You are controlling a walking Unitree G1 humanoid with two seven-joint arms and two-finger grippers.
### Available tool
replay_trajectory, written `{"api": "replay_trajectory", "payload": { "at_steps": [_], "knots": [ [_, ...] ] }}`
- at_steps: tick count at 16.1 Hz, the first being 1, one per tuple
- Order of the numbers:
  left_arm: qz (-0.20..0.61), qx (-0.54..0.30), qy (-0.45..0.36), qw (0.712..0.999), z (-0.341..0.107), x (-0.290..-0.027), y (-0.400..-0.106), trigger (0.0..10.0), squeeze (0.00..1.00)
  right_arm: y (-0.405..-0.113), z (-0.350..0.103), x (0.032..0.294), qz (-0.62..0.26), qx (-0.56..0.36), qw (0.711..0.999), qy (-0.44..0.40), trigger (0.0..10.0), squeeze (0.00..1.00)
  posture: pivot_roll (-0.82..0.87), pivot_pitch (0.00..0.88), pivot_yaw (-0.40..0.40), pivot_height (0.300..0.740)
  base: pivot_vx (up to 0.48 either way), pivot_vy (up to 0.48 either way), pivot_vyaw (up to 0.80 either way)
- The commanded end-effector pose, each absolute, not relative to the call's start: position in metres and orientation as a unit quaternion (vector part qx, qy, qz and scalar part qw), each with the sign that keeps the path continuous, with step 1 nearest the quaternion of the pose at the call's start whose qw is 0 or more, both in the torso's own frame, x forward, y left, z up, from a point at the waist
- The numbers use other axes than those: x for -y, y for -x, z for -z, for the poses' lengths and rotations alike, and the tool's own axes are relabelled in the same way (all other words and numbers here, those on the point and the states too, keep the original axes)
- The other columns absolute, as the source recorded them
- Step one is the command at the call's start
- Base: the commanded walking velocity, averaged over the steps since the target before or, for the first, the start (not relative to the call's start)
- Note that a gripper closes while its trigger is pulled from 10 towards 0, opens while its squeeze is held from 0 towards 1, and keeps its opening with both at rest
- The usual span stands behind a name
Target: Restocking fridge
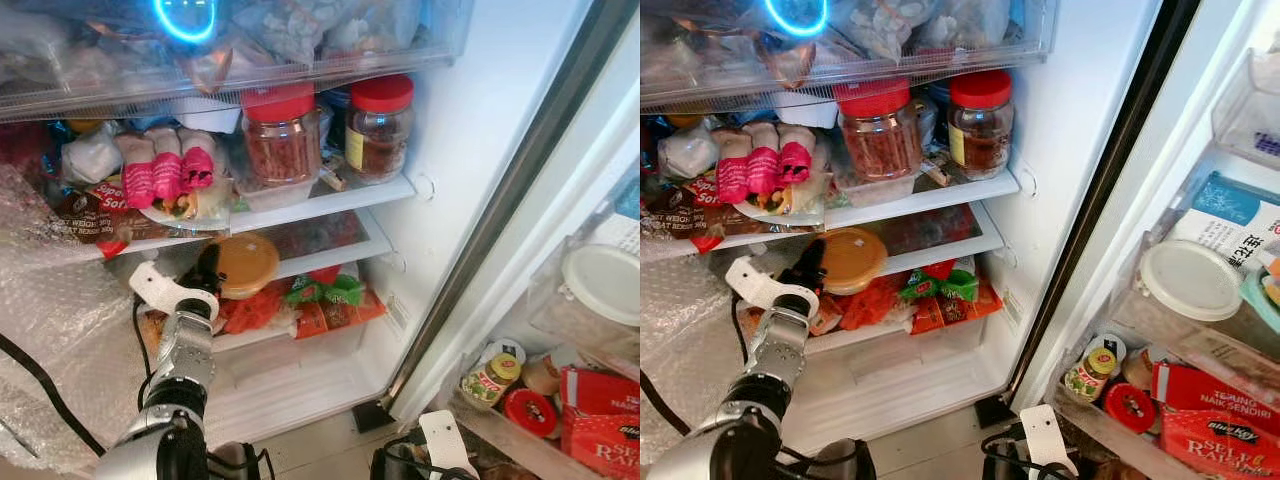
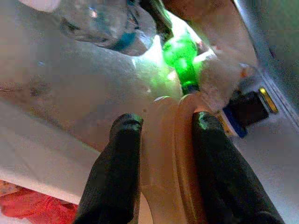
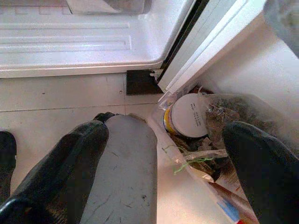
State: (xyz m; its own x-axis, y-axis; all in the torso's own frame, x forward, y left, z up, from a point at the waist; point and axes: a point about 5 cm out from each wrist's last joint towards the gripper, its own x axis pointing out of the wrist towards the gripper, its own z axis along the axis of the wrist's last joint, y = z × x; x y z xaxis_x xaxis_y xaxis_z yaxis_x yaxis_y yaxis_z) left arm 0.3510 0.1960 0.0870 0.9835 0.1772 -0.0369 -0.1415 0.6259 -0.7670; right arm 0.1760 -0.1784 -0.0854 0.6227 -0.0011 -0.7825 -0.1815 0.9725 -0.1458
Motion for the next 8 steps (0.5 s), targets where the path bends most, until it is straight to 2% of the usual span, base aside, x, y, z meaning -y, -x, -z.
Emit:
{"api": "replay_trajectory", "payload": {
  "at_steps": [1,8],
  "knots": [
    [-0.114,0.028,0.431,0.895,-0.089,-0.203,-0.353,10.0,0.0,-0.141,0.101,0.186,-0.054,-0.493,0.861,0.116,10.0,0.0,-0.16,0.082,-0.037,0.624,0.0,0.0,0.0],
    [-0.132,0.045,0.441,0.887,-0.102,-0.206,-0.363,10.0,0.0,-0.142,0.1,0.187,-0.057,-0.491,0.861,0.119,10.0,0.0,-0.17,0.081,-0.046,0.624,0.0,0.0,0.0]
  ]
}}
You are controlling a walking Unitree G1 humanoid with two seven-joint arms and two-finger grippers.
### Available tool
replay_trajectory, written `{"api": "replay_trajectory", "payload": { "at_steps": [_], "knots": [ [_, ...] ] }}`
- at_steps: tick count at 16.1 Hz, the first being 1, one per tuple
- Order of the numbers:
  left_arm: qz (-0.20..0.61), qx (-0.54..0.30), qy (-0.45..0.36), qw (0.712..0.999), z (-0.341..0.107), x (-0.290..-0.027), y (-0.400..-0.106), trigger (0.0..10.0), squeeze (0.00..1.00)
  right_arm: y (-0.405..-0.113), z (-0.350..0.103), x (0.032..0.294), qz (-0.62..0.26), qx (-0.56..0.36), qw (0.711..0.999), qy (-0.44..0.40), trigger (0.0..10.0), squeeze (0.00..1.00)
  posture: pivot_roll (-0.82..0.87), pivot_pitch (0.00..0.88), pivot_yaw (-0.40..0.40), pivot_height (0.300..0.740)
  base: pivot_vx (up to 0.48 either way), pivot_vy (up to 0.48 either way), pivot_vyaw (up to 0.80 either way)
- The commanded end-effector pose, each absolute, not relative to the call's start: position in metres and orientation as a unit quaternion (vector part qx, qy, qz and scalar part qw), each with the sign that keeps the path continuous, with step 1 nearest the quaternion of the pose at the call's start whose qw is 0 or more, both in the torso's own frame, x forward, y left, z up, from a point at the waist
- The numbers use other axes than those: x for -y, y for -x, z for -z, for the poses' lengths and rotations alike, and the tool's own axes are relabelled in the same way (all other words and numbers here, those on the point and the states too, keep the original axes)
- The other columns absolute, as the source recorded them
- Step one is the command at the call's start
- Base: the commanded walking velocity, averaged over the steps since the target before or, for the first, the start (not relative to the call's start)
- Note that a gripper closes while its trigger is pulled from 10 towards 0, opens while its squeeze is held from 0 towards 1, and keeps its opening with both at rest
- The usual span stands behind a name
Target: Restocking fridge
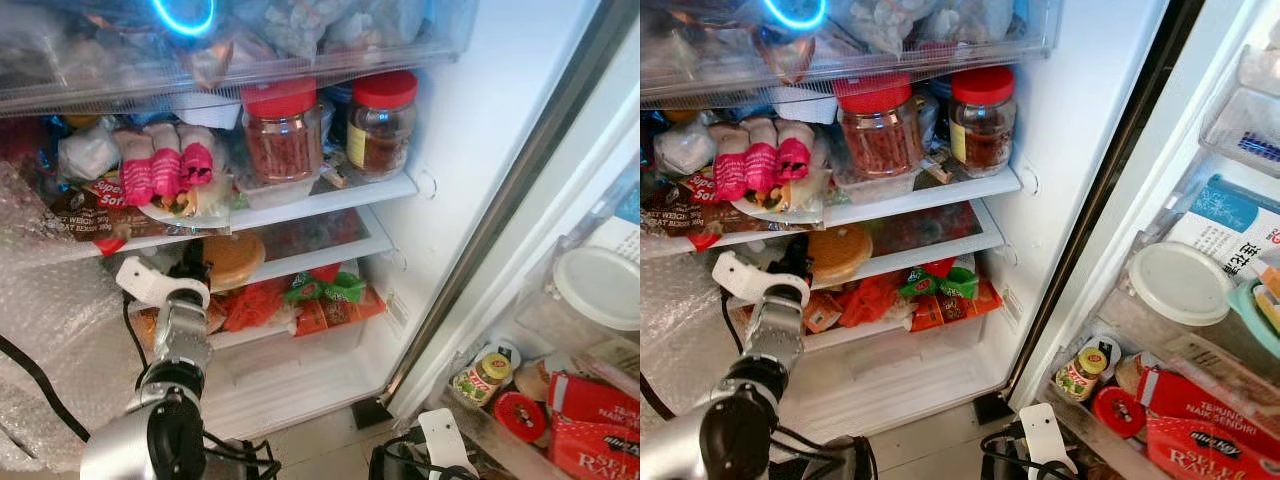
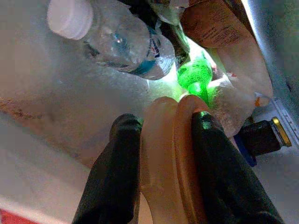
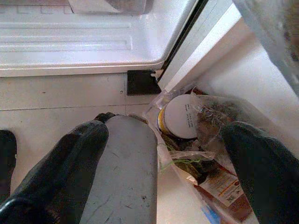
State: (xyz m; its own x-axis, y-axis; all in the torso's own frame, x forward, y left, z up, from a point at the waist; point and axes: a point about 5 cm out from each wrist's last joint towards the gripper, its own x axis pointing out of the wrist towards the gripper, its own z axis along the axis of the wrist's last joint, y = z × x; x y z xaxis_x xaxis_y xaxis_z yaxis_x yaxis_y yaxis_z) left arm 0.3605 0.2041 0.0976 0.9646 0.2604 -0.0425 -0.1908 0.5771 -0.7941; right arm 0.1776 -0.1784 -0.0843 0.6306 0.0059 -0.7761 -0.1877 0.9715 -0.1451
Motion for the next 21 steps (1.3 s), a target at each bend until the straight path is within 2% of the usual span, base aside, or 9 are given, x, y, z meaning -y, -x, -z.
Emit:
{"api": "replay_trajectory", "payload": {
  "at_steps": [1,6,10,11,14,17,18,21],
  "knots": [
    [-0.131,0.046,0.441,0.887,-0.1023,-0.206,-0.3633,10.0,0.0,-0.142,0.0998,0.1872,-0.057,-0.49,0.861,0.119,10.0,0.0,-0.17,0.081,-0.046,0.624,0.0,0.0,0.0],
    [-0.112,0.047,0.414,0.902,-0.1064,-0.2012,-0.3663,10.0,0.0,-0.142,0.0998,0.1876,-0.057,-0.49,0.861,0.12,10.0,0.0,-0.16,0.08,-0.047,0.624,0.0,0.0,0.0],
    [-0.108,0.048,0.415,0.902,-0.1071,-0.1995,-0.367,10.0,0.0,-0.1421,0.0997,0.1881,-0.058,-0.49,0.861,0.12,10.0,0.0,-0.16,0.076,-0.046,0.624,0.0,0.0,0.0],
    [-0.108,0.048,0.414,0.902,-0.107,-0.1994,-0.3671,10.0,0.03,-0.1419,0.0997,0.1882,-0.058,-0.491,0.861,0.12,10.0,0.0,-0.16,0.076,-0.046,0.624,0.0,0.0,0.0],
    [-0.115,0.046,0.417,0.9,-0.1055,-0.2004,-0.3663,10.0,0.01,-0.1412,0.1001,0.1881,-0.058,-0.492,0.86,0.12,10.0,0.0,-0.16,0.071,-0.045,0.624,0.0,0.0,0.0],
    [-0.121,0.046,0.428,0.894,-0.1048,-0.2018,-0.366,10.0,0.04,-0.1407,0.1003,0.1882,-0.057,-0.493,0.86,0.12,10.0,0.0,-0.16,0.074,-0.045,0.624,0.0,0.0,0.0],
    [-0.123,0.046,0.431,0.893,-0.1043,-0.2022,-0.3659,10.0,0.14,-0.1403,0.1004,0.1881,-0.057,-0.494,0.859,0.12,10.0,0.0,-0.16,0.075,-0.046,0.624,0.0,0.0,0.0],
    [-0.126,0.043,0.436,0.89,-0.1033,-0.2027,-0.3656,10.0,0.15,-0.1399,0.1007,0.1874,-0.057,-0.495,0.859,0.12,10.0,0.0,-0.16,0.076,-0.046,0.624,0.0,0.0,0.0]
  ]
}}
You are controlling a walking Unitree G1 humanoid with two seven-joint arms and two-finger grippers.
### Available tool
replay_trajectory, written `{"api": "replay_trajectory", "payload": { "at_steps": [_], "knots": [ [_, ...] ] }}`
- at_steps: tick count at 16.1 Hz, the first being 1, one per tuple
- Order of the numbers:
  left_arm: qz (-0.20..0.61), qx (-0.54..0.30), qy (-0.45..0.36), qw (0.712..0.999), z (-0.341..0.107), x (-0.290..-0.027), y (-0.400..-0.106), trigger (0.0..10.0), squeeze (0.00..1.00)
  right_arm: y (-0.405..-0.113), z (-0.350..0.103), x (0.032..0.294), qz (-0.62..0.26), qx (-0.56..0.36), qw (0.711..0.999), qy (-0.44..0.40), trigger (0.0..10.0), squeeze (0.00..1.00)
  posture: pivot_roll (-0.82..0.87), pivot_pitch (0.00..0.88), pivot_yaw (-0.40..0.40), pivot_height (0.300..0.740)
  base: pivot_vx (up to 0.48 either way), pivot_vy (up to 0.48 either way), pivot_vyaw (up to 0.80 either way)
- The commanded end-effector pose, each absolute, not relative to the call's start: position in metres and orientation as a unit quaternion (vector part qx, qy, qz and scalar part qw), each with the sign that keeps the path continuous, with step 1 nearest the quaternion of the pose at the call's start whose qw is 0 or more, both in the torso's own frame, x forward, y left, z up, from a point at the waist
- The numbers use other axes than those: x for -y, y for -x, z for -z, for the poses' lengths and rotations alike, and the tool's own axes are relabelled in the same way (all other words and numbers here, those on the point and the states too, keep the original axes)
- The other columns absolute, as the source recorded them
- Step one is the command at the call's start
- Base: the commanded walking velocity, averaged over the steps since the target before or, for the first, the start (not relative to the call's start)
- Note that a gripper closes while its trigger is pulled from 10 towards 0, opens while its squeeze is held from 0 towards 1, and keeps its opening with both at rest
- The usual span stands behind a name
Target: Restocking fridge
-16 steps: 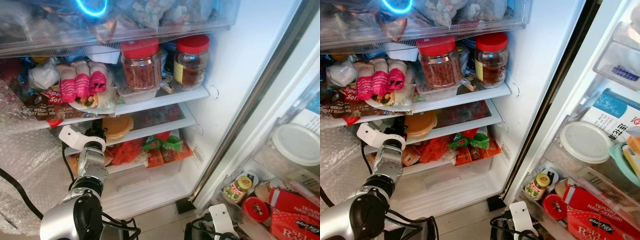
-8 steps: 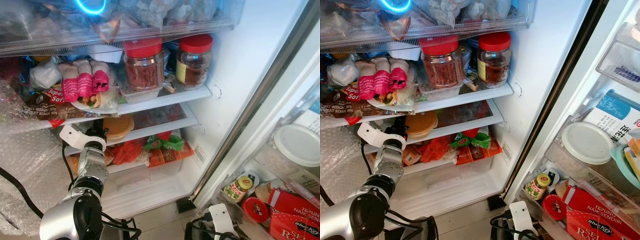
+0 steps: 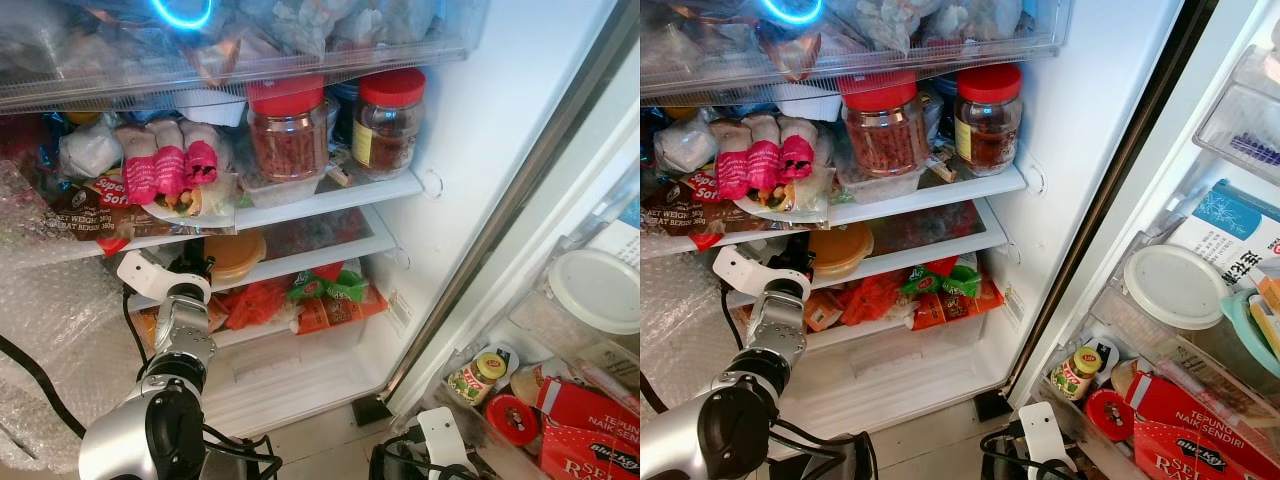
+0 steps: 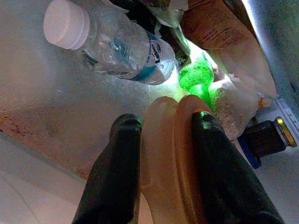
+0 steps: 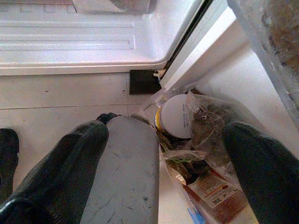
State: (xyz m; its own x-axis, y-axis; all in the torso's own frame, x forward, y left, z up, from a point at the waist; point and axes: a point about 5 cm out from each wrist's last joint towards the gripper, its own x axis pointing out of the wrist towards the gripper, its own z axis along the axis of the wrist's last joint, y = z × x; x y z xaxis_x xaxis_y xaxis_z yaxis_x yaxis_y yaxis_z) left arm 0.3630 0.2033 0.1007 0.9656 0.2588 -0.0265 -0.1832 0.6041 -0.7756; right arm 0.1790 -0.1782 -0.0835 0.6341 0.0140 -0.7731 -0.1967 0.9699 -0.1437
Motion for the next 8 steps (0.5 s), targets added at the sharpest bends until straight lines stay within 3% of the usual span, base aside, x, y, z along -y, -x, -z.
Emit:
{"api": "replay_trajectory", "payload": {
  "at_steps": [1,4,5,6,8],
  "knots": [
    [-0.126,0.043,0.437,0.889,-0.1032,-0.2028,-0.3656,10.0,0.21,-0.1401,0.1007,0.187,-0.057,-0.495,0.859,0.12,10.0,0.0,-0.16,0.077,-0.046,0.624,0.0,0.0,0.0],
    [-0.128,0.042,0.441,0.888,-0.1028,-0.203,-0.3655,10.0,0.21,-0.1405,0.1007,0.1865,-0.057,-0.495,0.859,0.119,10.0,0.0,-0.16,0.077,-0.045,0.624,0.0,0.0,0.0],
    [-0.128,0.042,0.442,0.887,-0.1025,-0.2031,-0.3654,10.0,0.4,-0.1407,0.1006,0.1866,-0.057,-0.495,0.859,0.12,10.0,0.0,-0.16,0.077,-0.045,0.624,0.0,0.0,0.0],
    [-0.129,0.041,0.442,0.887,-0.1023,-0.2032,-0.3653,10.0,0.46,-0.1409,0.1005,0.1866,-0.057,-0.495,0.859,0.12,10.0,0.0,-0.16,0.077,-0.045,0.624,0.0,0.0,0.0],
    [-0.131,0.041,0.443,0.886,-0.102,-0.2036,-0.3652,10.0,0.46,-0.1409,0.1005,0.187,-0.057,-0.495,0.859,0.119,10.0,0.0,-0.15,0.078,-0.045,0.624,0.0,0.0,0.0]
  ]
}}
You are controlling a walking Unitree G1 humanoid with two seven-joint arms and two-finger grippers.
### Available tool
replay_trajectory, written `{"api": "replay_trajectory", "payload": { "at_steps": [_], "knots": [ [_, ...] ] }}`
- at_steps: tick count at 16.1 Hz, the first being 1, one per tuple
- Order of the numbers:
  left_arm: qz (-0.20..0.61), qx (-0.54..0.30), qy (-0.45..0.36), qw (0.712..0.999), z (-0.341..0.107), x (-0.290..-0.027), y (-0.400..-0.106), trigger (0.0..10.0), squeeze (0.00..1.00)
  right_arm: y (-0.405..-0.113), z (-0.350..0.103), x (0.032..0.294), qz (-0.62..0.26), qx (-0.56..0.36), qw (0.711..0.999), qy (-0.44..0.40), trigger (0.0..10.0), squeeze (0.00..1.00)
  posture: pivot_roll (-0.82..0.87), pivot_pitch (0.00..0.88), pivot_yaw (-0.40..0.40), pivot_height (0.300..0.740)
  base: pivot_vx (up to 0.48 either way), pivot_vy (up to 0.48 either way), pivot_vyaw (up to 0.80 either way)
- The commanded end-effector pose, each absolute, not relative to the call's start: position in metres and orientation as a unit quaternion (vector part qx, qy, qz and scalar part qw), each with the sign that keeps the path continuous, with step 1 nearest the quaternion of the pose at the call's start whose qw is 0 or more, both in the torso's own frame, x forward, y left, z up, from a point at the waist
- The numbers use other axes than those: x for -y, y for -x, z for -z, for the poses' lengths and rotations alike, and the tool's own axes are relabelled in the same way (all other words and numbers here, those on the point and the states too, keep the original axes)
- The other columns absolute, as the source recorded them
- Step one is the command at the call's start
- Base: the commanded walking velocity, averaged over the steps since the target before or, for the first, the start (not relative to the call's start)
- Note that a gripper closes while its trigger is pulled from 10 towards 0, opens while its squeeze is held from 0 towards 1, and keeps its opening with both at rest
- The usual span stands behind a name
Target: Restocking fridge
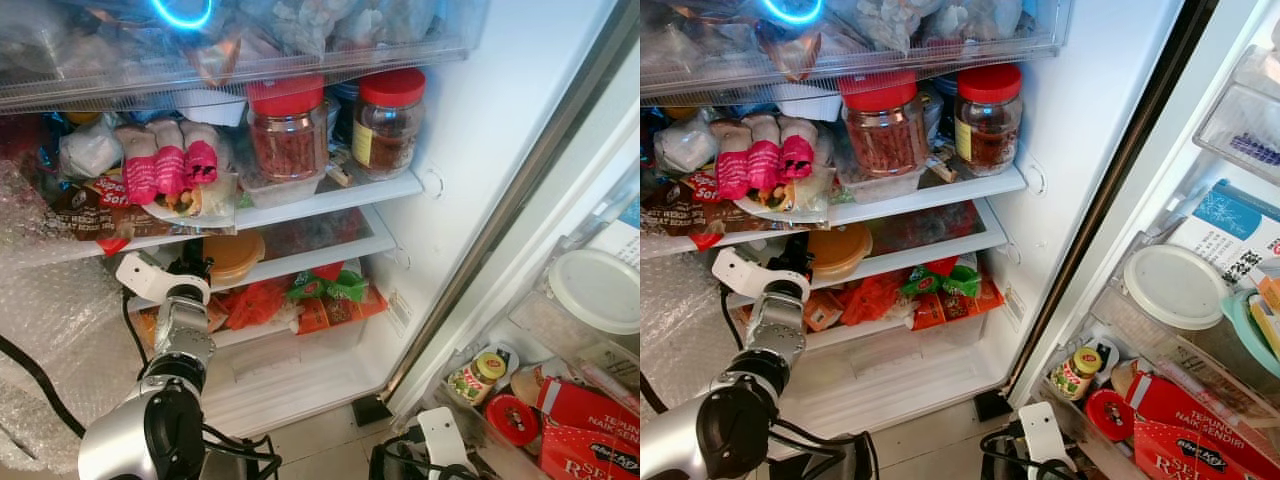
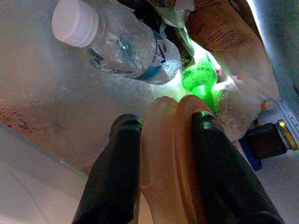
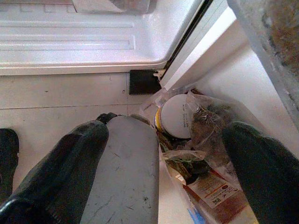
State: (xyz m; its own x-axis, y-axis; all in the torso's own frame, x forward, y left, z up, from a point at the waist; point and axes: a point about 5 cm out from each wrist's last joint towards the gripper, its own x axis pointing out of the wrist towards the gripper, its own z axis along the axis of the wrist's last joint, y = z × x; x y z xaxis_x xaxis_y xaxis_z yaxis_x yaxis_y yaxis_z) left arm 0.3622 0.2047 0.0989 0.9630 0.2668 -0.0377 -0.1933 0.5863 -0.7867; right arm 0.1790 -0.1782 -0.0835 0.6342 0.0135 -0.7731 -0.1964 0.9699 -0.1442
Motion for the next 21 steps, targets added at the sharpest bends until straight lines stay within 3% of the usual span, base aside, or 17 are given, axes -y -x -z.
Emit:
{"api": "replay_trajectory", "payload": {
  "at_steps": [1,2,10,12,13,15,16,17,18,19,21],
  "knots": [
    [-0.131,0.041,0.443,0.886,-0.102,-0.204,-0.365,10.0,0.53,-0.141,0.1,0.187,-0.057,-0.495,0.859,0.119,10.0,0.0,-0.15,0.078,-0.045,0.624,0.0,0.0,0.0],
    [-0.132,0.04,0.444,0.885,-0.102,-0.204,-0.365,10.0,0.59,-0.141,0.101,0.187,-0.057,-0.495,0.859,0.12,10.0,0.0,-0.15,0.078,-0.045,0.624,0.0,0.0,0.0],
    [-0.133,0.043,0.445,0.884,-0.103,-0.205,-0.365,10.0,0.58,-0.14,0.101,0.188,-0.056,-0.495,0.859,0.119,10.0,0.0,-0.15,0.078,-0.045,0.624,0.0,0.0,0.0],
    [-0.132,0.046,0.446,0.884,-0.104,-0.206,-0.366,10.0,0.62,-0.14,0.101,0.187,-0.056,-0.495,0.859,0.119,10.0,0.0,-0.15,0.077,-0.045,0.624,0.0,0.0,0.0],
    [-0.131,0.047,0.447,0.884,-0.104,-0.206,-0.366,10.0,0.94,-0.14,0.101,0.187,-0.057,-0.495,0.859,0.119,10.0,0.0,-0.15,0.077,-0.045,0.624,0.0,0.0,0.0],
    [-0.12,0.05,0.441,0.888,-0.107,-0.203,-0.368,10.0,0.94,-0.141,0.101,0.186,-0.057,-0.494,0.86,0.118,10.0,0.0,-0.15,0.077,-0.044,0.624,0.0,0.0,0.0],
    [-0.116,0.05,0.437,0.89,-0.108,-0.202,-0.368,10.0,0.91,-0.141,0.101,0.186,-0.057,-0.494,0.86,0.118,10.0,0.0,-0.15,0.077,-0.044,0.624,0.0,0.0,0.0],
    [-0.109,0.053,0.43,0.895,-0.109,-0.201,-0.368,10.0,0.77,-0.141,0.101,0.186,-0.056,-0.494,0.86,0.118,10.0,0.0,-0.15,0.077,-0.043,0.624,0.0,0.0,0.0],
    [-0.102,0.057,0.418,0.901,-0.11,-0.199,-0.368,10.0,0.25,-0.141,0.101,0.186,-0.056,-0.494,0.86,0.118,10.0,0.0,-0.15,0.076,-0.042,0.624,0.0,0.0,0.0],
    [-0.098,0.058,0.41,0.905,-0.111,-0.198,-0.368,10.0,0.0,-0.141,0.101,0.186,-0.056,-0.494,0.86,0.118,10.0,0.0,-0.15,0.076,-0.042,0.624,0.0,0.0,0.0],
    [-0.09,0.065,0.396,0.911,-0.113,-0.197,-0.368,10.0,0.0,-0.141,0.101,0.186,-0.056,-0.494,0.86,0.118,10.0,0.0,-0.15,0.074,-0.04,0.624,0.0,0.0,0.0]
  ]
}}
